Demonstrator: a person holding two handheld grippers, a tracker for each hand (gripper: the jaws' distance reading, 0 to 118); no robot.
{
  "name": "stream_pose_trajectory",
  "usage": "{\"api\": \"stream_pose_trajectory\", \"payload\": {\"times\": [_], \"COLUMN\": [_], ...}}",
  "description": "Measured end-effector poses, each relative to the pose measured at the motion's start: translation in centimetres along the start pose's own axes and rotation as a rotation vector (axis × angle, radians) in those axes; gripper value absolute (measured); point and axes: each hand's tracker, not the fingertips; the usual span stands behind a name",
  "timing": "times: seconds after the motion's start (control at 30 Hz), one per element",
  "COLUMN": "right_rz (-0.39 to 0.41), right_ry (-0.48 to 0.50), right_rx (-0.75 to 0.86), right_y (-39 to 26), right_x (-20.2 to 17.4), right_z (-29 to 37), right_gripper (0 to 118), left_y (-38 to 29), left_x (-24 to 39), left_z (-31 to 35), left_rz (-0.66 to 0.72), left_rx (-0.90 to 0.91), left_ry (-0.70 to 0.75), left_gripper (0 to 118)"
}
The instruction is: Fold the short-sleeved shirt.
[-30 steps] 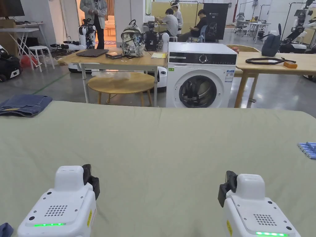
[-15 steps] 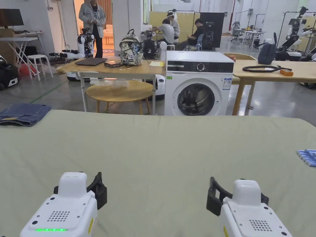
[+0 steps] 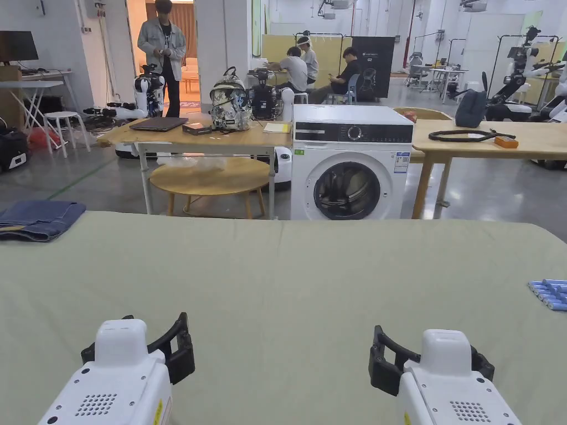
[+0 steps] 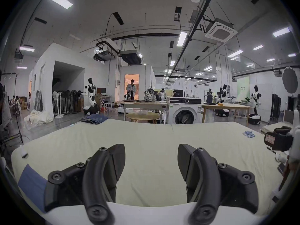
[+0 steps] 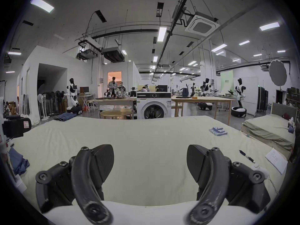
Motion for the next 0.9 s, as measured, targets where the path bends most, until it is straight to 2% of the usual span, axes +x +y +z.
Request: {"api": "stream_pose_trajectory", "payload": {"times": [0.13,0.33,0.63,0.9], "right_rz": [0.015,-0.01,0.029,-0.042], "right_ry": [0.02,0.05,-0.038,-0.049], "right_rx": [0.004,0.002,-0.041,-0.123], "right_y": [0.1,-0.1,0.0,0.4], "right_x": [0.0,0.3,-0.7,-0.6], "right_z": [0.1,0.1,-0.4,-0.9], "right_gripper": [94,104,104,104], "left_y": [-0.2,-0.3,0.0,0.0], "left_x": [-0.7,-0.2,-0.3,-0.4], "left_z": [-0.2,0.0,0.0,0.0], "left_rz": [0.046,-0.025,-0.036,-0.018], "left_rx": [0.041,0.065,0.039,0.018], "left_ry": [-0.009,0.01,-0.011,-0.036], "left_gripper": [76,76,76,76]}}
